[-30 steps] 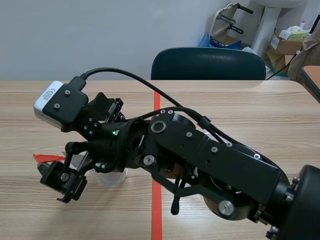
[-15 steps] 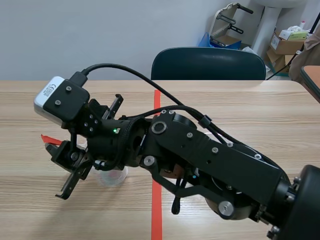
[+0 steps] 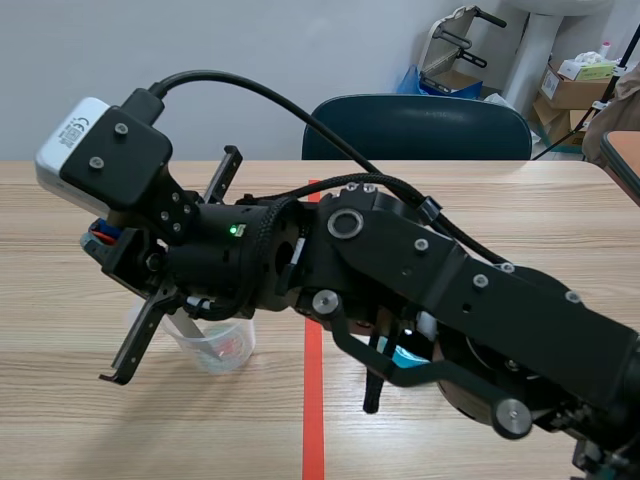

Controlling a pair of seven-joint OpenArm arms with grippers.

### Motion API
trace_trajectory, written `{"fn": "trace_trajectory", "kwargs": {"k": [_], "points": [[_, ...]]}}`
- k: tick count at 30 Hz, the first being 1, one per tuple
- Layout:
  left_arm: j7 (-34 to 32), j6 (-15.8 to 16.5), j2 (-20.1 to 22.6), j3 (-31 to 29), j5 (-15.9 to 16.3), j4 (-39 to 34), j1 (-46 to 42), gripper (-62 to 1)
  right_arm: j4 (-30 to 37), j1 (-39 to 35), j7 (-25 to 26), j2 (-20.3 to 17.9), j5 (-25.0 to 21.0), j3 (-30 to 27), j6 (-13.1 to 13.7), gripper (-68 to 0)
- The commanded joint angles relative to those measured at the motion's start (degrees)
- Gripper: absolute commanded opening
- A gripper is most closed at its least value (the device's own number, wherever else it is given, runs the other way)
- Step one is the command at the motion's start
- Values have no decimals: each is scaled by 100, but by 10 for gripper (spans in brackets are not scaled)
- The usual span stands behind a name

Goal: Do the redox reaction experiment

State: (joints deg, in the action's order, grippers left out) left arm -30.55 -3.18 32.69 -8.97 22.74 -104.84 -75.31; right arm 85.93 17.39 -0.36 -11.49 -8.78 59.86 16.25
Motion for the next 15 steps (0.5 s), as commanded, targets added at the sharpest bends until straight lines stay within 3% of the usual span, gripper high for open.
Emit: {"fn": "trace_trajectory", "kwargs": {"k": [1, 12, 15], "points": [[-118, -9, -28, -15, 15, -96, -13, 14, 87, 68, -22, -48, -26, -33, -17, -669], [-118, -9, -28, -15, 15, -96, -13, 14, 1117, 68, -942, -468, -114, -273, 7, -669], [-116, -9, -28, -15, 15, -96, -13, 14, 1513, 70, -1204, -544, -348, -424, 28, -669]]}}
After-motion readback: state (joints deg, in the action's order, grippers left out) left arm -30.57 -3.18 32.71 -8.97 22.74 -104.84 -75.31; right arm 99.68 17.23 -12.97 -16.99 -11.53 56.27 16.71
